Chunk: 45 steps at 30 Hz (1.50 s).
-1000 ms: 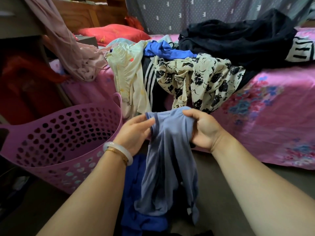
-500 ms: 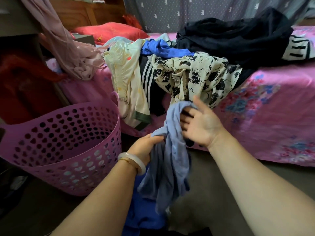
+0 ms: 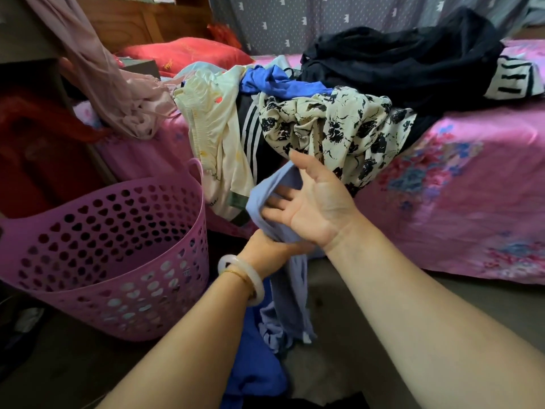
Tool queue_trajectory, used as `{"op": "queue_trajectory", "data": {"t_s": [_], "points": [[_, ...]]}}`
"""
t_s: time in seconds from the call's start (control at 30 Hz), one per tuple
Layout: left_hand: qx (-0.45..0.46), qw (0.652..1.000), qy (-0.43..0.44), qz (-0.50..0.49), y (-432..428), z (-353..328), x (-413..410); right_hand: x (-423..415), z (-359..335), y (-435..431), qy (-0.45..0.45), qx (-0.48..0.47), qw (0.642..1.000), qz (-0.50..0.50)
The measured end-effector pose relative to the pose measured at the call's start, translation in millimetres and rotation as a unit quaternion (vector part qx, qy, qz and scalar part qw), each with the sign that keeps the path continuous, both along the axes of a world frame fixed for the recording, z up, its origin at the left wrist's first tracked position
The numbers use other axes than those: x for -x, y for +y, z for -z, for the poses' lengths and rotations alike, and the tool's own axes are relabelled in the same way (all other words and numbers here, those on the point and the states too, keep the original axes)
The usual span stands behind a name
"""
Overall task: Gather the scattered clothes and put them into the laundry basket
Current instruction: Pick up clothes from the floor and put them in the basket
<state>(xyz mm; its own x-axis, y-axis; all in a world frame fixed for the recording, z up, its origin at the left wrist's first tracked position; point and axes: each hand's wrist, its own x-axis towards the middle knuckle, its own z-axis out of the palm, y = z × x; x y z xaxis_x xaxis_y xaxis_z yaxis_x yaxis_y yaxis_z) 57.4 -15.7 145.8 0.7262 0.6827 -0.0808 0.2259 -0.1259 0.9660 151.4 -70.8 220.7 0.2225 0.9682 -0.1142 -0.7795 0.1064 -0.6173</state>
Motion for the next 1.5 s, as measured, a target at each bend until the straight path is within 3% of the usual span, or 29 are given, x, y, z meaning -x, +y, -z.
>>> {"op": "queue_trajectory", "data": {"t_s": [0.07,0.13,0.2,0.23,0.33,0.43,0.63,0.77,0.83,0.93,0.97,1.07,1.17,1.27,1.37,1.43,1.5], "points": [[-0.051,0.989,0.079,-0.113,0.9,9.1,-5.8,6.0,-5.8,1.2,-0.017,-0.006,1.000,-0.016],[0.062,0.979,0.099,-0.164,1.6,8.9,-8.6,-0.7,-4.5,3.3,-0.068,0.004,0.997,-0.027],[0.242,0.954,-0.014,-0.178,4.3,3.1,-8.4,-16.4,5.5,5.2,-0.142,0.057,0.988,0.018],[0.290,0.937,-0.089,-0.173,5.4,-2.7,-4.8,-26.0,15.0,5.0,-0.171,0.097,0.979,0.051],[0.392,0.882,-0.221,-0.140,16.0,-12.9,11.8,-55.2,55.4,1.5,-0.198,0.211,0.952,0.100],[0.434,0.856,-0.258,-0.113,19.7,-16.6,22.4,-73.4,97.4,-5.8,-0.232,0.317,0.916,0.083],[0.468,0.796,-0.381,-0.056,1.7,-40.9,18.2,-72.2,157.5,-24.9,-0.103,0.393,0.911,0.068],[0.514,0.740,-0.433,0.030,-3.8,-51.8,21.1,-51.3,174.2,-29.1,-0.081,0.283,0.952,-0.082],[0.468,0.777,-0.421,-0.010,-0.5,-51.5,21.8,-47.0,169.1,-25.6,-0.109,0.245,0.962,-0.057],[0.452,0.780,-0.431,-0.033,1.9,-49.5,27.6,-50.7,149.2,-22.7,-0.108,0.236,0.963,-0.073],[0.429,0.809,-0.399,-0.051,2.1,-49.7,28.1,-55.4,143.4,-22.3,-0.099,0.219,0.969,-0.060],[0.360,0.897,-0.222,-0.131,10.6,-45.3,30.4,-74.6,134.5,-23.8,-0.097,0.167,0.980,0.037],[0.256,0.940,-0.054,-0.219,21.3,-33.4,31.6,-89.3,125.3,-33.8,-0.103,0.169,0.978,0.063],[0.181,0.953,0.035,-0.241,28.9,-24.0,32.7,-102.7,120.8,-42.6,-0.116,0.192,0.972,0.064],[0.061,0.953,0.154,-0.252,45.5,-19.0,33.1,-119.0,112.1,-47.4,-0.058,0.109,0.987,0.104],[0.035,0.954,0.206,-0.217,49.2,-17.4,33.0,-124.1,105.2,-49.0,-0.033,0.093,0.989,0.114],[0.041,0.951,0.224,-0.210,50.9,-15.7,35.8,-118.6,105.0,-47.6,-0.051,0.134,0.988,0.059]]}}
